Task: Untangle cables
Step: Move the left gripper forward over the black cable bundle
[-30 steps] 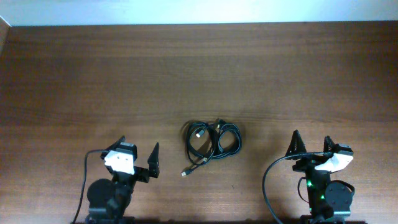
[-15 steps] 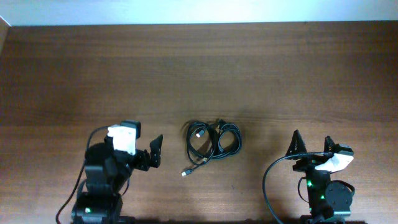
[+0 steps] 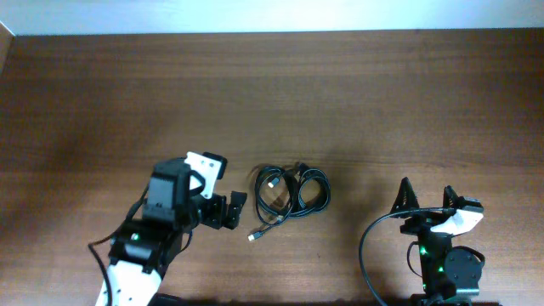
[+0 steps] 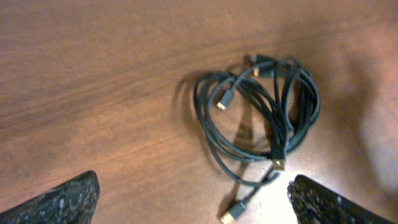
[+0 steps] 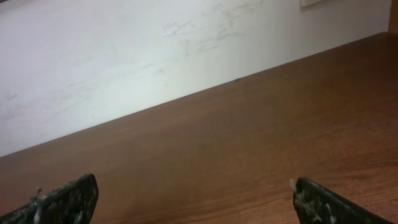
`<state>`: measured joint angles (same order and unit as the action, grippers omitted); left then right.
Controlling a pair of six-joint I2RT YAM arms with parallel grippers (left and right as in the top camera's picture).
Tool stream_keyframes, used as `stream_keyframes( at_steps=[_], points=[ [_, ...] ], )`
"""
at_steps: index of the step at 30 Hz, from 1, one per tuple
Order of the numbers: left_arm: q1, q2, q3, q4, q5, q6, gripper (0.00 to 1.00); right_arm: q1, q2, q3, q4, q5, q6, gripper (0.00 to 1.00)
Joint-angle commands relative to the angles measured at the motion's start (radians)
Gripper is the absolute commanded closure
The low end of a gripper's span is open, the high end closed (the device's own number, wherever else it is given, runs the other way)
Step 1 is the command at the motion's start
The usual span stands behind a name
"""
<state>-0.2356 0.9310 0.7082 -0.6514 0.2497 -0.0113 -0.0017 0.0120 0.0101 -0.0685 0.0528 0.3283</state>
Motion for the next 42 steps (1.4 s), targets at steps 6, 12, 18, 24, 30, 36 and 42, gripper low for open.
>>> stream_keyframes(
  at_steps=[6, 12, 18, 24, 30, 36, 42],
  points=[
    [-0.086, 0.26, 0.23, -0.205, -0.036, -0.008, 0.01, 0.008, -0.003, -0.005, -0.007, 0.019, -0.01, 0.01],
    [-0.103, 0.38, 0.273, -0.196, -0.002, -0.023, 0.01, 0.008, -0.003, -0.005, -0.007, 0.019, -0.01, 0.01],
    [-0.103, 0.446, 0.273, -0.157, 0.103, -0.048, 0.01, 0.008, -0.003, -0.005, -0.007, 0.019, -0.01, 0.01],
    [-0.116, 0.527, 0.273, -0.151, -0.015, -0.319, 0.01, 0.008, -0.003, -0.005, -0.007, 0.019, -0.01, 0.01],
    [-0.17, 0.602, 0.273, -0.15, -0.095, -0.407, 0.01, 0.008, -0.003, -0.005, -0.007, 0.019, -0.01, 0.01],
    [-0.234, 0.625, 0.273, -0.149, -0.218, -0.407, 0.01, 0.008, -0.003, -0.005, -0.007, 0.019, -0.01, 0.01],
    [-0.253, 0.626, 0.273, -0.127, -0.222, -0.407, 0.01, 0.008, -0.003, -0.005, -0.007, 0.019, -0.01, 0.01]
  ],
)
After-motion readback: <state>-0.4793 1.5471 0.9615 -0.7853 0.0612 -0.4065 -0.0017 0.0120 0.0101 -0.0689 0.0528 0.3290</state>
